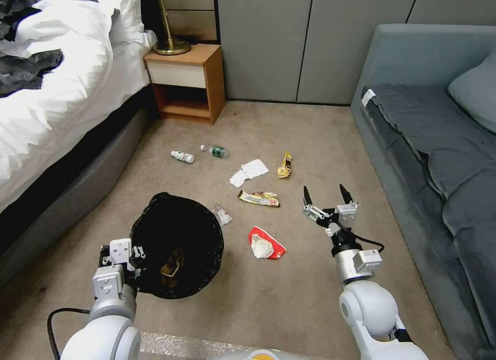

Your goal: Pick up the trash bin, then pick up the garbage from the floor and place it into the trash bin.

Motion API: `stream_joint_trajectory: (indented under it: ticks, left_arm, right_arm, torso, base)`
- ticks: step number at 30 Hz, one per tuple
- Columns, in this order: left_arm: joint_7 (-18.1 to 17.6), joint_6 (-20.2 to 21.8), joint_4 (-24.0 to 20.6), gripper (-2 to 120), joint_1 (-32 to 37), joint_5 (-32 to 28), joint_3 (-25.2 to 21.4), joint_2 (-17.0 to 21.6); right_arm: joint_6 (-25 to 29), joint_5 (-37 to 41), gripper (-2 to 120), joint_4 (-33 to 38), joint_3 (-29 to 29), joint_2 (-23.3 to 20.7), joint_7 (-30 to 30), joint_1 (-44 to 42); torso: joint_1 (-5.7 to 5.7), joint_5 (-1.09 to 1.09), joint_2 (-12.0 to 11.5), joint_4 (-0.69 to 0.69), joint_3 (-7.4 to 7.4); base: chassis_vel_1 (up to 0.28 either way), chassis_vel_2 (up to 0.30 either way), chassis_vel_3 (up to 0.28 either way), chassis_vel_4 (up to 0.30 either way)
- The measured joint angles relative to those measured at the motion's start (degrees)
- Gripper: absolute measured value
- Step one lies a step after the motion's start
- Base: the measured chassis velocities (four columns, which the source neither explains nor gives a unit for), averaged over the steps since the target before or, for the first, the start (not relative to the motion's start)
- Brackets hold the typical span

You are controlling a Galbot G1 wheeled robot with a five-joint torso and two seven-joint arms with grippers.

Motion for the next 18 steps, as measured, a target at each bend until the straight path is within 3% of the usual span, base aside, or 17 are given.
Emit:
stream_joint_trajectory:
  ticks: [18]
  left_arm:
    - [0.0, 0.0, 0.0, 1, 0.4, 0.2, 0.2, 0.0]
  right_arm:
    - [0.0, 0.0, 100, 0.2, 0.1, 0.2, 0.0, -0.3]
  torso:
    - [0.00, 0.00, 0.0, 0.00, 0.00]
  base:
    - [0.000, 0.000, 0.000, 0.000]
